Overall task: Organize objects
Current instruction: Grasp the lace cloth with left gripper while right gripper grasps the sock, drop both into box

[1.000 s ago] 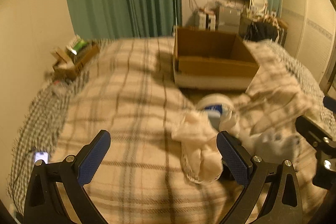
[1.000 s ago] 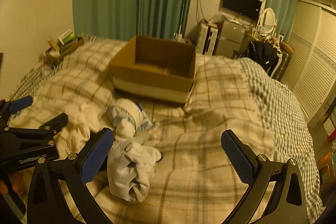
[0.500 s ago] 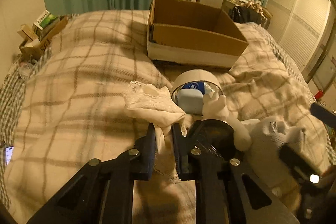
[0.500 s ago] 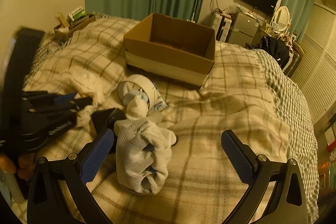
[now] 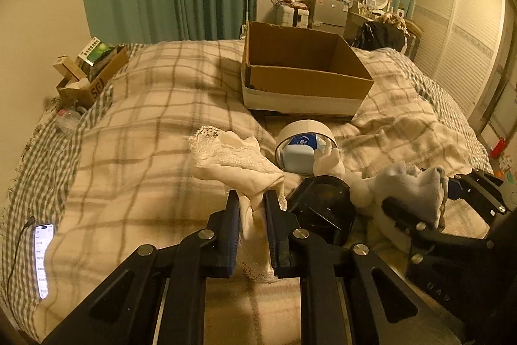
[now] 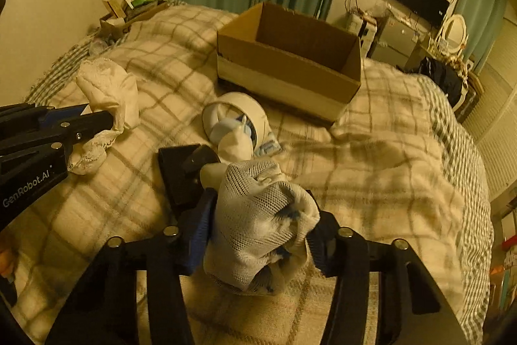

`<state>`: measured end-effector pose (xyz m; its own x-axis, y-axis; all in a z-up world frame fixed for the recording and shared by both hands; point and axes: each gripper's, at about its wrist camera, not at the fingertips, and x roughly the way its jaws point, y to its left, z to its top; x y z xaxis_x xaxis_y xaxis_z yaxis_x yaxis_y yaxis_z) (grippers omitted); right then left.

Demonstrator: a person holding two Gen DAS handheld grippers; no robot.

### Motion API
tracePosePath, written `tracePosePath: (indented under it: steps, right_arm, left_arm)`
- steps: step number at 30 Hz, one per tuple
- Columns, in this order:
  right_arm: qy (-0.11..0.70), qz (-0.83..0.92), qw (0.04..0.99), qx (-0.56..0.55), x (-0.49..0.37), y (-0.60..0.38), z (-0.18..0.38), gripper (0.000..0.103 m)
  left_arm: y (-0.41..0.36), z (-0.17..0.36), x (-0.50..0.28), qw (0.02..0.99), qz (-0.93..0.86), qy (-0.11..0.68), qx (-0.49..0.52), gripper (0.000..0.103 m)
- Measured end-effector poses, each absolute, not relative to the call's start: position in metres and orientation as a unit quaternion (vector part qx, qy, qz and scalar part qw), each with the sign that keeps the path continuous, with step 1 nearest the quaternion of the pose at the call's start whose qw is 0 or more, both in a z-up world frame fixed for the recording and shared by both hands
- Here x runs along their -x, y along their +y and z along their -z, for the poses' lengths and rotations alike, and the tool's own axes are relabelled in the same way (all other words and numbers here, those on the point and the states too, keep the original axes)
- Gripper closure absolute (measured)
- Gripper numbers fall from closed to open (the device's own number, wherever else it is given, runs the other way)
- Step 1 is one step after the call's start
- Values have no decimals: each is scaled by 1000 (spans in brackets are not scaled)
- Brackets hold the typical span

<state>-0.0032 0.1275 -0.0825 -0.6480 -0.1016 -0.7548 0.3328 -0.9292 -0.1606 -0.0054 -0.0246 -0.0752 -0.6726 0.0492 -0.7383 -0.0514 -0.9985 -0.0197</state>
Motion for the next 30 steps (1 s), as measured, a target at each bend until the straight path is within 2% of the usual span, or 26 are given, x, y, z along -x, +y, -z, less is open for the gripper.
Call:
tracePosePath:
  steps: [7,14,19,24,30]
  right_arm:
    - [116,915,139,-360,7,138,37,59]
    - [111,942,133,-287,55,155,-43,59]
    - [108,951,130,-259,109,158,-78,59]
    - [88,949,138,-270,181,153,-70,60]
    - [76,940,138,-302,256,151,-26,64]
  left_arm:
    - [-23,47,18,8,-927,17,374,88]
    - [-12,-2,76,17,-941,26,338,88]
    - [5,-21,131,17,-947,52,316,88]
    - [20,-17,190,25,-947,64,313,88]
    - [35,18,253,34,-938,73,336,88]
